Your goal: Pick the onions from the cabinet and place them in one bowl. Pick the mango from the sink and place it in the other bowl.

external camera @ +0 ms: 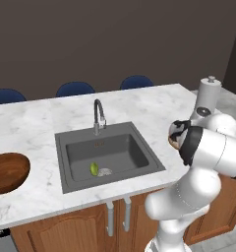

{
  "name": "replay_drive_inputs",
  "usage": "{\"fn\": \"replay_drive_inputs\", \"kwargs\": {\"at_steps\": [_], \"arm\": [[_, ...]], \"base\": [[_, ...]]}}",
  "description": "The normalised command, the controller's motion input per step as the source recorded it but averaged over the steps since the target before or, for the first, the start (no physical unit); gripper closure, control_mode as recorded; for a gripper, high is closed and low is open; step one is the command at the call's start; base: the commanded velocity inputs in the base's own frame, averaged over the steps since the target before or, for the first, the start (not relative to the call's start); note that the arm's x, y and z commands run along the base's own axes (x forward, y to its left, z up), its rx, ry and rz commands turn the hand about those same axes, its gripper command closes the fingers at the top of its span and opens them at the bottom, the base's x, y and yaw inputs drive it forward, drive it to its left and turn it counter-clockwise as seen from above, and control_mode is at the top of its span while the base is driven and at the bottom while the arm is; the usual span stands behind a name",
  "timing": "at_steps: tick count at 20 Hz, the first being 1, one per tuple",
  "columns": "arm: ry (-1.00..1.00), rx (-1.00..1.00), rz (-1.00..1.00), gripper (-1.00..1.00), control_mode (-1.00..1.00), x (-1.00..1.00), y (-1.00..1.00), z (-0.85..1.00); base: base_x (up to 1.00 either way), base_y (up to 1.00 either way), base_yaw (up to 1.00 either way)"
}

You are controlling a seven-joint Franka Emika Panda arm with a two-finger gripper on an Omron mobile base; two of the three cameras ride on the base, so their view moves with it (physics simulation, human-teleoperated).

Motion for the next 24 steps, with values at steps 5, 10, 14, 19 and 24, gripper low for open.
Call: {"fn": "replay_drive_inputs", "kwargs": {"at_steps": [5, 10, 14, 19, 24], "arm": [[0.00, 0.06, 0.00, -1.00, -1.00, 0.07, 0.00, 0.86], [0.02, 0.10, 0.03, -1.00, -1.00, -0.03, 0.23, 0.81], [0.12, 0.05, 0.11, -1.00, -1.00, -0.27, 0.68, 0.65], [0.13, 0.04, 0.11, -1.00, -1.00, -0.49, 0.70, 0.49], [0.13, 0.02, 0.09, -1.00, -1.00, -0.84, 0.71, 0.07]], "base": [[0.00, 0.00, 0.00], [0.00, 0.00, 0.00], [0.00, 0.00, 0.00], [0.00, 0.00, 0.00], [0.00, 0.00, 0.00]]}}
